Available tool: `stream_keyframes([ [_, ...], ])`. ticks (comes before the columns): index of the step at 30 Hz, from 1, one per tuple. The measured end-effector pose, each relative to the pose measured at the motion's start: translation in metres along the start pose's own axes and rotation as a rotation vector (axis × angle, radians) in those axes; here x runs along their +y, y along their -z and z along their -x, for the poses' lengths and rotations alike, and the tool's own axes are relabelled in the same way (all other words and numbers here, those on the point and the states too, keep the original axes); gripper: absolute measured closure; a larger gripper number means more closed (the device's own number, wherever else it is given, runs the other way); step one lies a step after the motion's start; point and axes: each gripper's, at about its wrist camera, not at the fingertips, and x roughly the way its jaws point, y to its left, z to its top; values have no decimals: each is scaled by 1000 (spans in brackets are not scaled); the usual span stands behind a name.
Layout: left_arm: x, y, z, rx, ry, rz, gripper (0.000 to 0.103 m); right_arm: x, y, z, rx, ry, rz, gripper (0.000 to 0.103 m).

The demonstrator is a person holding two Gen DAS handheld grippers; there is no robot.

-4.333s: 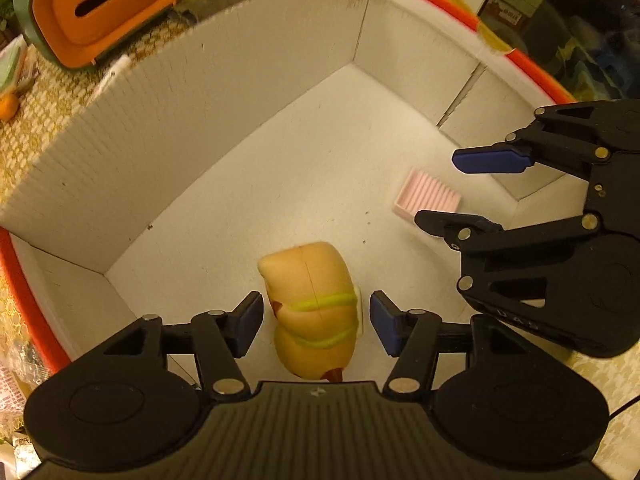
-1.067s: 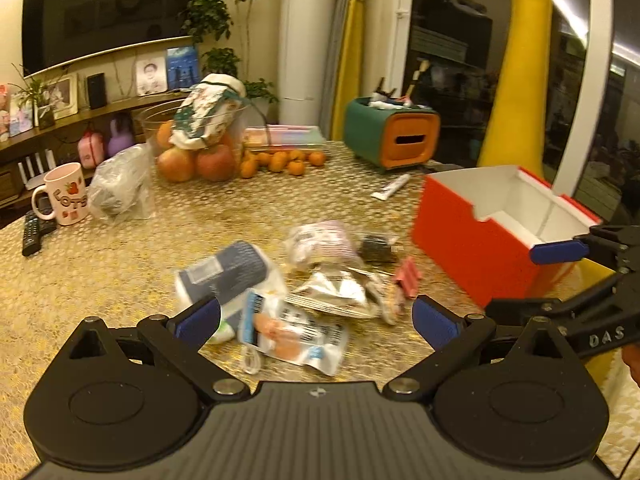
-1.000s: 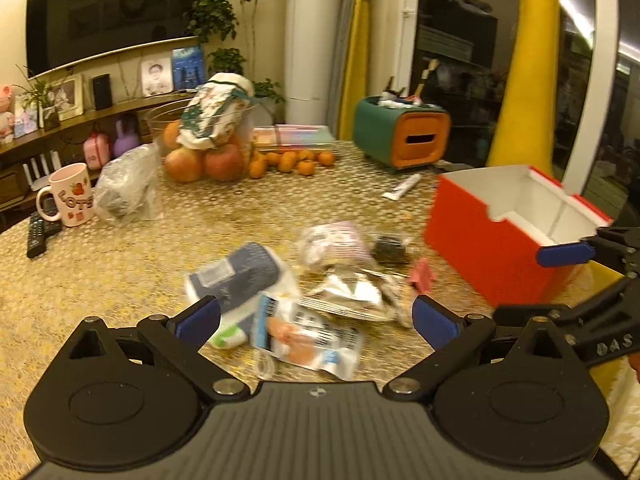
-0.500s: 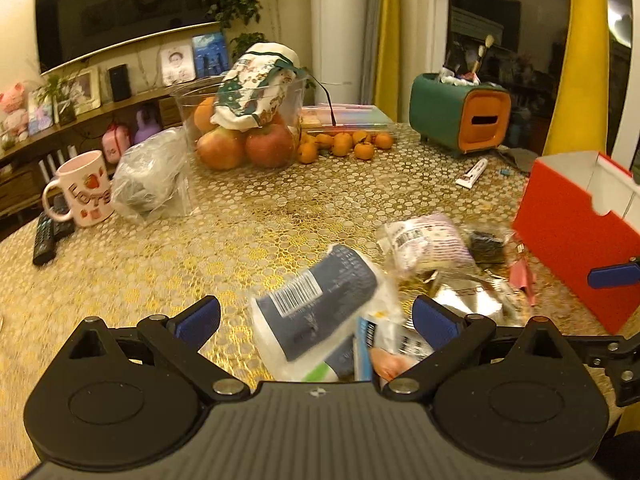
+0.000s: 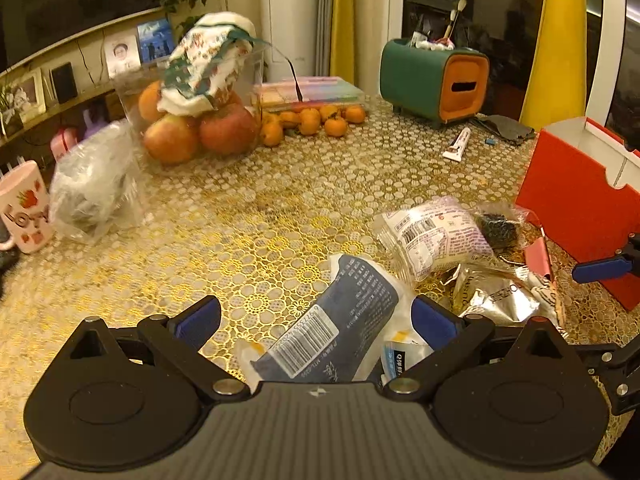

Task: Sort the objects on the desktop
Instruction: 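Grasp the blue-and-white packet with left tool while right tool grasps bunny plush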

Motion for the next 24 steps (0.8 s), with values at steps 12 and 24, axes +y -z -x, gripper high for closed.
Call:
stream_keyframes([
  [12,17,4,-27,68,85,82,11,4,0,-14,13,-57,44,22],
  [24,20,5,-28,74,136,136,47,-6,0,-15,9,-22,53,53],
])
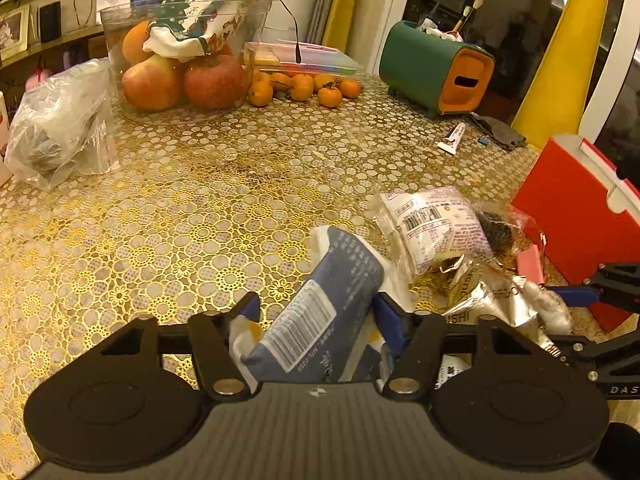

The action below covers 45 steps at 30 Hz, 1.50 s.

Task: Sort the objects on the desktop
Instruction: 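Grasp the blue-and-white packet with left tool while right tool grasps bunny plush, then carry the packet and bunny plush with both tools into the red shoebox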

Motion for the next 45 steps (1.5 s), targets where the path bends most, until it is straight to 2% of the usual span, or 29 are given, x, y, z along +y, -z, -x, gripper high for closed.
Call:
stream_keyframes([
  [3,-1,0,1,12,2,8,59,-4,1,2,-1,8,-18,63],
  [11,-8,0,18,6,-40,27,83,-8,6,15,-11,4,-35,66],
  [20,-14,-2,49,-20,-62,70,87,-17,11,41,-37,2,-63,67],
  [31,-29,8,84,-51,-127,101,89,-22,19,71,-60,9,-84,67],
  [45,-42,8,125,-90,-148,127,89,-29,15,111,-105,2,-101,67],
])
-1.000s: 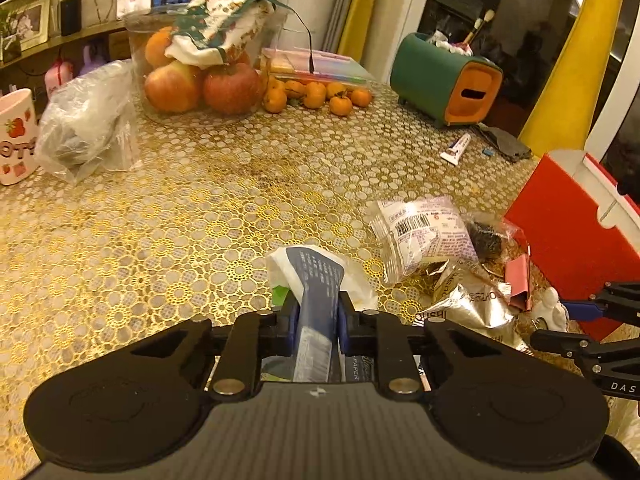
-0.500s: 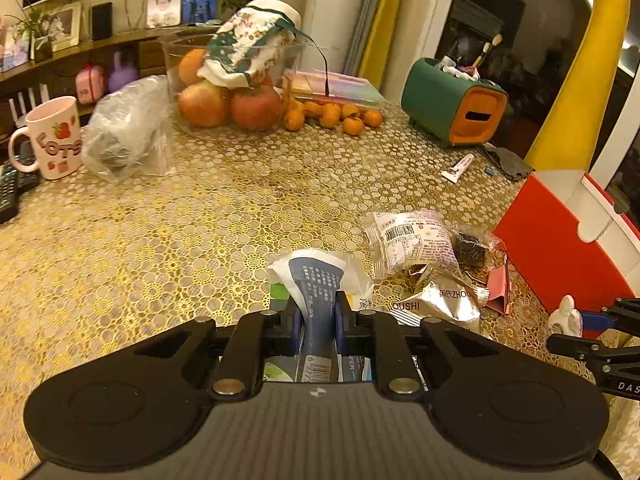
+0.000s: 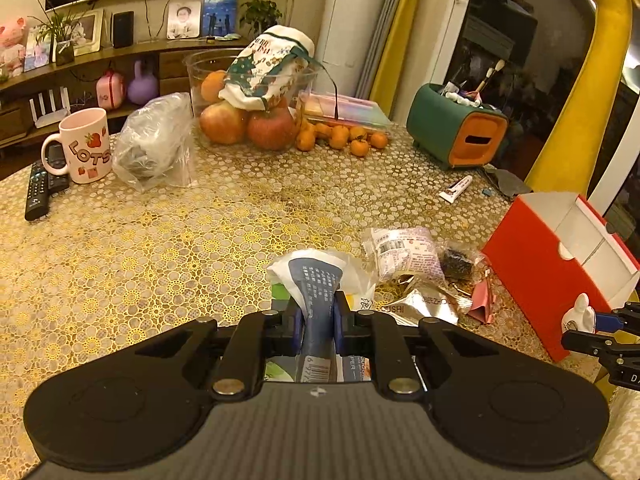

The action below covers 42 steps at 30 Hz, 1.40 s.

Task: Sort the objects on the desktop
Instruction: 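Carry the packet and bunny plush with both tools into the red shoebox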

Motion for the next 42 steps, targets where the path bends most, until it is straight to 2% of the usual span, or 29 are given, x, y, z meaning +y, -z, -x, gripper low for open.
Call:
stream_keyframes([
  [9,-24,-7,30,-15,44,-19,89,-10,-7,29,-16,-16,-15,67],
  [21,-80,-16,48,-37,149,-68,89,-34,-9,63,-57,7,-47,67],
  [32,-152,-28,35,-14,241,-158,89,-68,-8,80,-85,42,-80,67],
  [42,-231,-42,8,3,337,-253,89,-115,-2,90,-84,117,-113,67],
])
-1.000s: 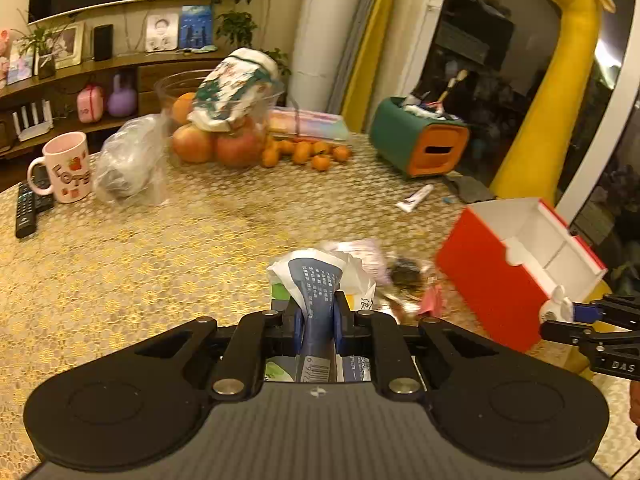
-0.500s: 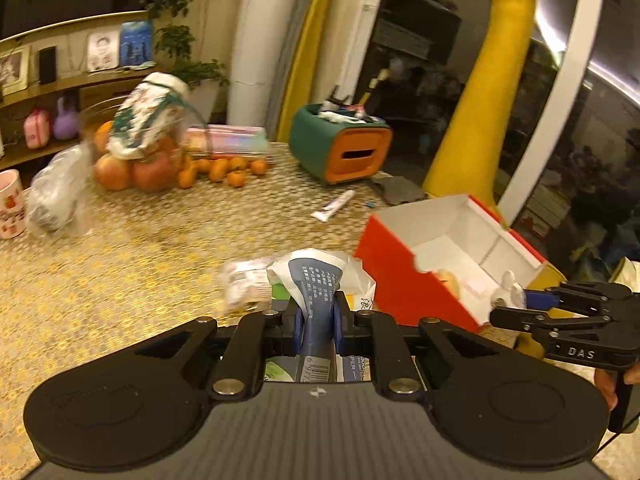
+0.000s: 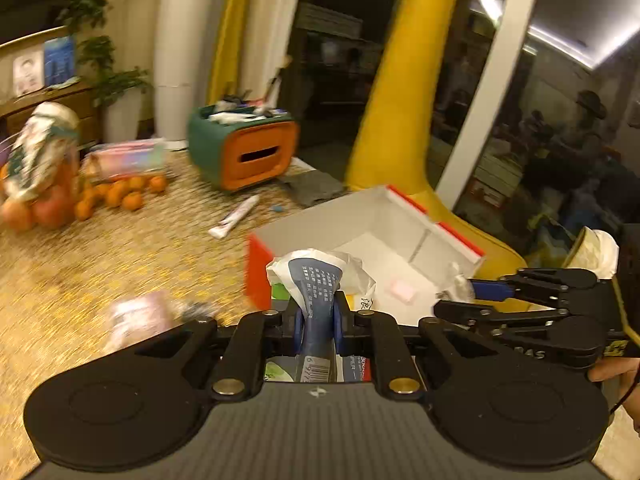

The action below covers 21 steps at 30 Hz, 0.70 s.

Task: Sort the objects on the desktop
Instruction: 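Carry the packet and bunny plush with both tools into the red shoebox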

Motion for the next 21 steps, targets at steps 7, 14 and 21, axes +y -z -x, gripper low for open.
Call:
stream_keyframes([
  [7,-32,-24,-32,-4,39,-53,89,-31,-3,-8,18,65,-20,67],
  [14,-49,-46,-68,4,45,-83,89,-54,-6,-24,40,107,-27,67],
  [21,-58,-53,-108,35,14,-138,89,-67,-4,-46,76,135,-25,67],
])
